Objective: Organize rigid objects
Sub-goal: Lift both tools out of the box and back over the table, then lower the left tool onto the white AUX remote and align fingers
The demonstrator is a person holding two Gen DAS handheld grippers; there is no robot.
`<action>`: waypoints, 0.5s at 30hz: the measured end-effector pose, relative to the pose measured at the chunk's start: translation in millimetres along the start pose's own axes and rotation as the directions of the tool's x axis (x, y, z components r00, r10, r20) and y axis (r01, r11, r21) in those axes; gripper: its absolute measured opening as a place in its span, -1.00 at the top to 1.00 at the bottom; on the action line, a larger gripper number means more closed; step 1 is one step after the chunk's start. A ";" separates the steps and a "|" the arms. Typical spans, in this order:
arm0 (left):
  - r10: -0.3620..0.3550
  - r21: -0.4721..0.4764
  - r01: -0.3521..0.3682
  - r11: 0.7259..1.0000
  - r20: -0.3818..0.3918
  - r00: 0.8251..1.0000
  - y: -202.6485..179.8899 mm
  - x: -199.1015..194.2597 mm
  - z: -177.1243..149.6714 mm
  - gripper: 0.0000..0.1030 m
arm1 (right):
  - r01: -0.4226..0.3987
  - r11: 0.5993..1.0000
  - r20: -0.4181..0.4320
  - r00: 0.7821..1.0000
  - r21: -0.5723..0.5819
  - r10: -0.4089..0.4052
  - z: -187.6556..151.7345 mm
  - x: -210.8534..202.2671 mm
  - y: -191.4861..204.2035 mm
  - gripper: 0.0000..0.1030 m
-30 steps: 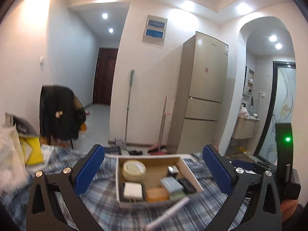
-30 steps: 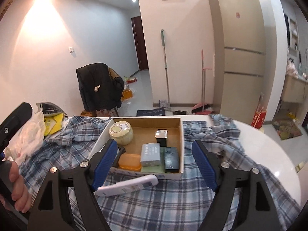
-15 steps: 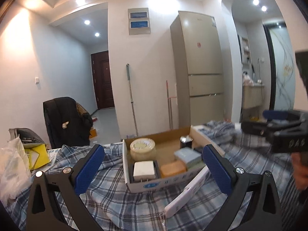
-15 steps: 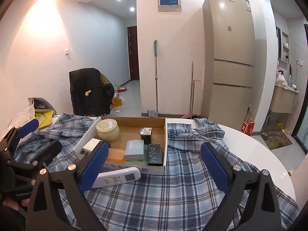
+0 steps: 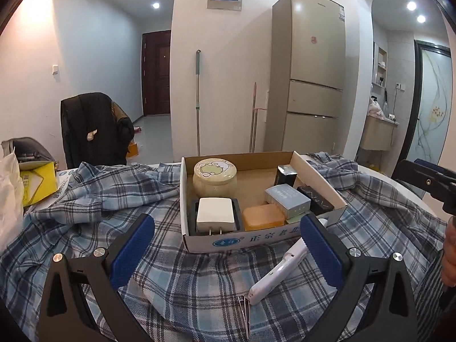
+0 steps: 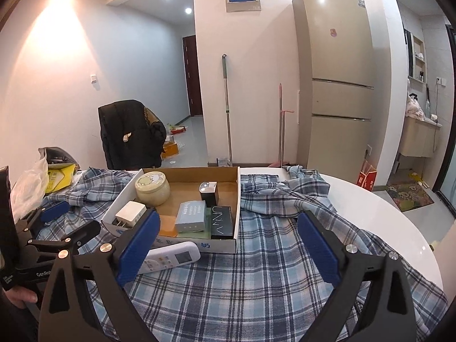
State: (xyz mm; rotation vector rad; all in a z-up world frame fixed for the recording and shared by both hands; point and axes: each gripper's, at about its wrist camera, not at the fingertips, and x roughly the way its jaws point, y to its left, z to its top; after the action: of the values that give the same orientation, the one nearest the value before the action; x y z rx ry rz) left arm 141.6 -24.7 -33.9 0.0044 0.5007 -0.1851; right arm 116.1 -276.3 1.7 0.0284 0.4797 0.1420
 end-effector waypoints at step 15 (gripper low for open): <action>-0.146 0.079 0.155 0.985 -0.105 0.984 -5.9 -0.9 13.4 -0.70 | 0.011 1.000 -0.027 1.000 -0.003 -0.011 -1.1 6.7 -5.4 -0.87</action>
State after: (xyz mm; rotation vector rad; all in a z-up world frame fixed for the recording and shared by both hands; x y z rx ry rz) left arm 146.2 -31.1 -21.5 0.0611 0.5915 -0.3566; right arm 122.2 -280.7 -2.6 0.0215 0.5068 0.1326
